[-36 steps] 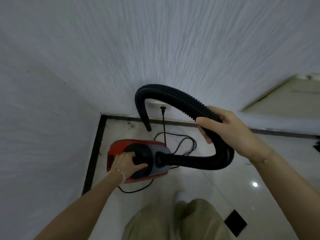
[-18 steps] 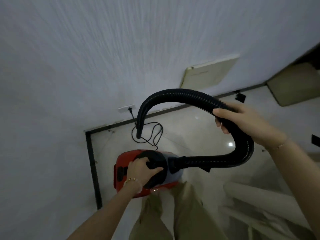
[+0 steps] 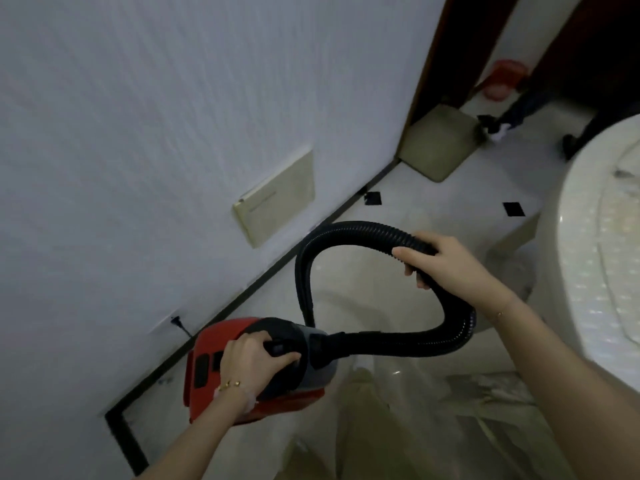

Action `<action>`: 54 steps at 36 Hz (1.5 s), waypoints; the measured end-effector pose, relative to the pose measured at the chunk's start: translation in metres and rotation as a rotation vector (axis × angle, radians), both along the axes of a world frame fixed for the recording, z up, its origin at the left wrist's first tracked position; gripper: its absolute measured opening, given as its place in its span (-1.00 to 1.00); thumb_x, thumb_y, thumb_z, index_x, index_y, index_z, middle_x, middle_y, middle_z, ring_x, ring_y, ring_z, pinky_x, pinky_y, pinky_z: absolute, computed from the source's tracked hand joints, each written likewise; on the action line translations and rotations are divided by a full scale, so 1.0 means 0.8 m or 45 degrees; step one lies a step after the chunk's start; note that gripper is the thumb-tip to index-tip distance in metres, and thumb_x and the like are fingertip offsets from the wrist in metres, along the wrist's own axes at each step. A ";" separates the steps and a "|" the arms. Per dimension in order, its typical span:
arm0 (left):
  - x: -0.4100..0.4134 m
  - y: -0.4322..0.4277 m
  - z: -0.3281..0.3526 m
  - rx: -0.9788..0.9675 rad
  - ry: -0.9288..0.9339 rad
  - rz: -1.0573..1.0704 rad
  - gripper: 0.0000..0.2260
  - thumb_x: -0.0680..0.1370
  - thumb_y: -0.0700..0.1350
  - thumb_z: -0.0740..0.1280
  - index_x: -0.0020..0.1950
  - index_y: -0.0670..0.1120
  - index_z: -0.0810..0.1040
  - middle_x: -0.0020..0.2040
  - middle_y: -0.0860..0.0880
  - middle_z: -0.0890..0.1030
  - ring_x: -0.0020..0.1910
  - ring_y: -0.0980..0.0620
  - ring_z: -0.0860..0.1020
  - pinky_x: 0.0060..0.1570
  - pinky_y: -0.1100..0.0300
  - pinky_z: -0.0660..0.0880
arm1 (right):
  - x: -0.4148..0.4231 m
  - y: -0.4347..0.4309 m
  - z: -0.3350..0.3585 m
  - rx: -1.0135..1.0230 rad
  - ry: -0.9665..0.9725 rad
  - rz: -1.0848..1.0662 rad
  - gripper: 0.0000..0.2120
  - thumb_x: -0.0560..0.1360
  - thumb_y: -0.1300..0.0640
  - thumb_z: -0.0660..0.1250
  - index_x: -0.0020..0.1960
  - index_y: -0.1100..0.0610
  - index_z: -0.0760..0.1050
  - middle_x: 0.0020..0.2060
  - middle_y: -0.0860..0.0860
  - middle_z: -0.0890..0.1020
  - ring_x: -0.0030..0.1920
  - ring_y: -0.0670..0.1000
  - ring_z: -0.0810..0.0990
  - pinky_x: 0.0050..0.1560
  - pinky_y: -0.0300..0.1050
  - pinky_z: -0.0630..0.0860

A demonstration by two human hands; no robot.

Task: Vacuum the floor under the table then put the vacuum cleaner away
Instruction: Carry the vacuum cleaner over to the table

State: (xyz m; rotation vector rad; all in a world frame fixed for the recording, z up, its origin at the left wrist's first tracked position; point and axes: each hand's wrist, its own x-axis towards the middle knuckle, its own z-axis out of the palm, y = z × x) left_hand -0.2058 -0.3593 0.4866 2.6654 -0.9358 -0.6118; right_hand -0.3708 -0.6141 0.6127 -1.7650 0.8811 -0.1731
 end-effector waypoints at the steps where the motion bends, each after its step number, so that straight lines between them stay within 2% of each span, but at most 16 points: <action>1: 0.002 -0.020 0.000 -0.011 0.009 -0.003 -0.58 0.26 0.36 0.41 -0.23 0.02 0.61 -0.30 0.07 0.64 -0.32 0.09 0.56 -0.35 0.19 0.43 | -0.005 -0.017 0.000 0.002 -0.014 -0.038 -0.90 0.52 0.07 0.35 -0.08 0.10 0.53 -0.34 0.10 0.56 -0.43 0.04 0.48 -0.40 -0.21 0.47; 4: 0.007 -0.084 0.001 -0.011 0.020 -0.034 -0.60 0.27 0.34 0.41 -0.23 0.02 0.59 -0.28 0.07 0.64 -0.32 0.10 0.53 -0.30 0.19 0.44 | -0.019 -0.073 -0.001 -0.015 -0.014 -0.138 -0.85 0.52 0.06 0.35 0.00 0.14 0.55 -0.34 0.08 0.57 -0.43 0.02 0.49 -0.40 -0.25 0.47; 8: 0.011 -0.169 0.003 -0.029 0.070 -0.064 -0.55 0.28 0.32 0.43 -0.05 0.01 0.63 -0.13 0.04 0.68 -0.12 0.02 0.61 -0.19 0.16 0.49 | -0.033 -0.148 0.004 -0.035 0.015 -0.218 -0.80 0.51 0.01 0.35 0.02 0.14 0.56 -0.35 0.02 0.60 -0.45 -0.04 0.52 -0.39 -0.29 0.48; 16: 0.015 -0.326 0.023 -0.125 0.096 -0.165 -0.55 0.27 0.32 0.45 -0.04 0.02 0.65 -0.15 0.02 0.69 -0.15 0.02 0.62 -0.30 0.19 0.47 | -0.062 -0.264 0.027 -0.135 -0.043 -0.429 -0.84 0.50 -0.05 0.35 -0.03 0.03 0.55 -0.38 -0.03 0.60 -0.45 -0.03 0.55 -0.31 -0.14 0.52; 22: 0.031 -0.440 0.022 -0.146 0.193 -0.208 -0.49 0.27 0.32 0.45 0.03 -0.01 0.64 -0.08 0.00 0.69 -0.07 -0.03 0.62 -0.17 0.12 0.56 | -0.075 -0.337 0.041 -0.188 -0.116 -0.668 -0.85 0.52 0.01 0.33 -0.10 0.10 0.53 -0.37 0.02 0.57 -0.52 -0.11 0.50 -0.45 -0.35 0.46; 28: 0.054 -0.554 0.013 -0.117 0.250 -0.324 -0.54 0.29 0.29 0.46 -0.02 -0.02 0.62 -0.10 0.00 0.68 -0.13 0.01 0.59 -0.30 0.20 0.43 | -0.059 -0.417 0.035 -0.261 -0.064 -0.799 -0.87 0.52 0.00 0.33 -0.07 0.07 0.54 -0.37 0.00 0.57 -0.53 -0.17 0.48 -0.48 -0.42 0.39; 31: 0.070 -0.611 0.012 -0.056 0.264 -0.400 -0.49 0.30 0.29 0.45 0.07 -0.04 0.61 -0.02 -0.01 0.68 -0.04 0.00 0.60 -0.16 0.19 0.51 | -0.048 -0.459 0.033 -0.257 -0.011 -0.866 -0.85 0.51 -0.03 0.34 -0.04 0.05 0.54 -0.40 -0.04 0.58 -0.53 -0.16 0.50 -0.46 -0.38 0.42; 34: 0.085 -0.664 0.012 -0.015 0.262 -0.487 -0.43 0.30 0.31 0.43 0.15 -0.04 0.59 0.06 0.00 0.66 0.05 0.00 0.60 -0.07 0.21 0.49 | -0.039 -0.497 0.032 -0.238 0.027 -0.923 -0.81 0.49 -0.05 0.35 -0.02 0.06 0.57 -0.49 -0.11 0.57 -0.51 -0.11 0.51 -0.40 -0.25 0.45; 40: 0.100 -0.764 0.016 -0.054 0.261 -0.668 -0.51 0.32 0.27 0.45 0.09 -0.03 0.62 0.02 0.01 0.68 -0.02 0.04 0.62 -0.17 0.28 0.48 | -0.036 -0.560 0.029 -0.233 0.042 -1.043 -0.80 0.47 -0.08 0.35 -0.04 0.03 0.58 -0.52 -0.16 0.55 -0.50 -0.07 0.53 -0.33 -0.15 0.47; 45: 0.105 -0.842 0.014 -0.047 0.253 -0.738 -0.56 0.31 0.26 0.46 0.01 -0.03 0.63 -0.06 0.02 0.68 -0.19 0.11 0.54 -0.29 0.32 0.37 | -0.044 -0.614 0.023 -0.215 0.078 -1.129 -0.80 0.48 -0.07 0.35 -0.13 0.06 0.55 -0.53 -0.15 0.56 -0.50 -0.06 0.56 -0.32 -0.16 0.46; 50: 0.100 -0.922 0.004 -0.031 0.217 -0.783 -0.59 0.30 0.29 0.45 -0.10 -0.01 0.63 -0.14 0.03 0.68 -0.24 0.11 0.53 -0.29 0.28 0.43 | -0.058 -0.682 0.018 -0.150 -0.026 -1.248 -0.80 0.49 -0.02 0.37 -0.14 0.13 0.57 -0.53 -0.10 0.56 -0.52 -0.05 0.54 -0.35 -0.13 0.48; 54: 0.086 -0.989 -0.007 -0.008 0.240 -0.759 -0.51 0.27 0.31 0.45 -0.04 -0.05 0.64 -0.12 0.02 0.68 -0.15 0.05 0.60 -0.22 0.23 0.53 | -0.075 -0.748 0.011 -0.148 -0.051 -1.257 -0.80 0.49 -0.04 0.35 -0.15 0.09 0.58 -0.47 -0.13 0.61 -0.49 -0.07 0.57 -0.34 -0.20 0.47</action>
